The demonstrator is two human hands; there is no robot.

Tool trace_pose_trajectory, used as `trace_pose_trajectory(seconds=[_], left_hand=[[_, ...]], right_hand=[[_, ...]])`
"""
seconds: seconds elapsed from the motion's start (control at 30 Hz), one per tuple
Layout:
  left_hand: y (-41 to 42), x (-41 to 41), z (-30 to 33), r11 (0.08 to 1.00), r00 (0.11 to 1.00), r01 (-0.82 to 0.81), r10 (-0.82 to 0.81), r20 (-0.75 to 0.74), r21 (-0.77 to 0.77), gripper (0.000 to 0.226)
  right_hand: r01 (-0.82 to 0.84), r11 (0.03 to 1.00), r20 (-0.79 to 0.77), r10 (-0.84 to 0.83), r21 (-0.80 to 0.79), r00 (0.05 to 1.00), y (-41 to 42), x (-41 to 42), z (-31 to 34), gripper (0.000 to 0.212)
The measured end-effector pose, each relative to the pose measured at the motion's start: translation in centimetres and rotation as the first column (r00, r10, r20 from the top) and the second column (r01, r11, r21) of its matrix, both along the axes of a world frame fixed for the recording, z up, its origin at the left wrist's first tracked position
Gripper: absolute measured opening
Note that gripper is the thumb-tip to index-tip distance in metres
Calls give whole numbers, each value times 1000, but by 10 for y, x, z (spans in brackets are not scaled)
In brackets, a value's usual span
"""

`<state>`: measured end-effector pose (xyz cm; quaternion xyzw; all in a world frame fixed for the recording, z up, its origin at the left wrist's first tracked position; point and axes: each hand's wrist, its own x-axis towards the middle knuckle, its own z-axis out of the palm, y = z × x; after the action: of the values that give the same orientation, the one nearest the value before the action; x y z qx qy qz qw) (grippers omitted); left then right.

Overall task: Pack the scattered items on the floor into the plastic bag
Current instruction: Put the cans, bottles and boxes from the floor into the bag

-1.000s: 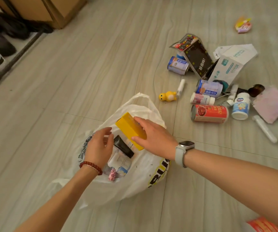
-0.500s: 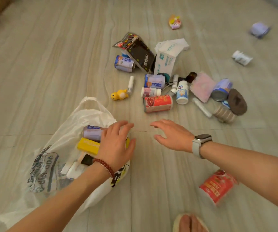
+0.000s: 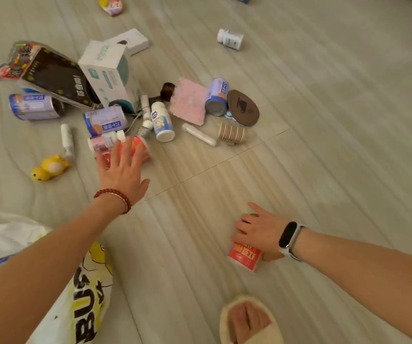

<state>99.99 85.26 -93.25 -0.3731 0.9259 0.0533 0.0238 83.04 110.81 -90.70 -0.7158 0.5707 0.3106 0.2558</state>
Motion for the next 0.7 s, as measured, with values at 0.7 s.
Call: trace_pose_trajectory(seconds=[0.7], left_hand=[[1,65,79,774,766,-295,542,-345,561,59]], right_hand=[[881,470,558,-746,53,365,-127,66,16,47]])
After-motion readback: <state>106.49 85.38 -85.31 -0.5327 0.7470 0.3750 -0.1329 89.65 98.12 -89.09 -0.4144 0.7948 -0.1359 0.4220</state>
